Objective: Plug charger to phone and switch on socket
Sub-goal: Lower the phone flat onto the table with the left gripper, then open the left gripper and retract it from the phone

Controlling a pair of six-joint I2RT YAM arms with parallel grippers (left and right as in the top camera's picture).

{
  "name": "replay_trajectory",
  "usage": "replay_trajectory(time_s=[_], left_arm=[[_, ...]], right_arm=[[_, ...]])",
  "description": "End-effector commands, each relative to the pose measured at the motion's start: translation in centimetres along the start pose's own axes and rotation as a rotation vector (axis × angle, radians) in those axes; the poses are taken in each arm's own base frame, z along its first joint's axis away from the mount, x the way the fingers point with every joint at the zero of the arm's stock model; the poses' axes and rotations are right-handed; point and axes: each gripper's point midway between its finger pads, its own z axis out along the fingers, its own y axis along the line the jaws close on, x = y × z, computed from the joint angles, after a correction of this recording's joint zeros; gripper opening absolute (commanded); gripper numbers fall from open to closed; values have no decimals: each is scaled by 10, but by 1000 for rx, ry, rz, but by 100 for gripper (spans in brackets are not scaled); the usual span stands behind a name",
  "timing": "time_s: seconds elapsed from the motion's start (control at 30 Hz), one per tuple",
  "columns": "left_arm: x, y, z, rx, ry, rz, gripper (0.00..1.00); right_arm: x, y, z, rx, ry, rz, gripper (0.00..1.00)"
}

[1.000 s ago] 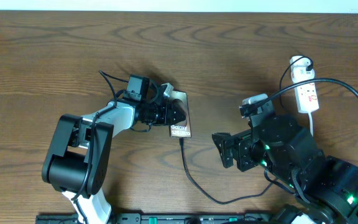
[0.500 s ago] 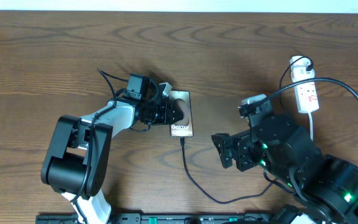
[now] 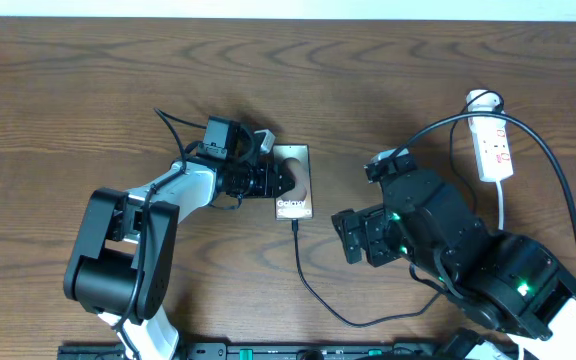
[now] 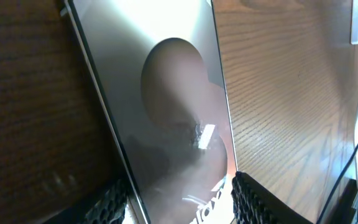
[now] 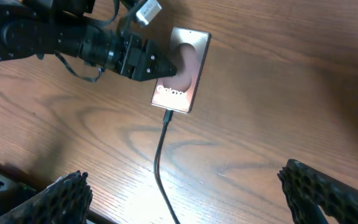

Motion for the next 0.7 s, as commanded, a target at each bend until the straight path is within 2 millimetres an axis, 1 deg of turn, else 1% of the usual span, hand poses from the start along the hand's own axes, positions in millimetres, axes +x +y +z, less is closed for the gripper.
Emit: replay_trajectory(time_s=[0.0, 0.4, 0.43, 0.57, 0.67], left_arm=[[-3, 23, 0, -119, -17, 8, 56], [-3, 26, 0, -137, -22, 9, 58], [-4, 26, 0, -139, -22, 9, 62], [-6, 36, -2, -193, -37, 9, 64], [-8, 39, -3, -217, -45, 10, 70]], right_arm=[[-6, -2, -4, 11, -18, 19, 97], [-6, -2, -3, 12, -16, 18, 99], [-5, -2, -3, 12, -16, 18, 99], [-5, -2, -3, 13, -16, 18, 99], [-5, -2, -3, 15, -14, 18, 99]])
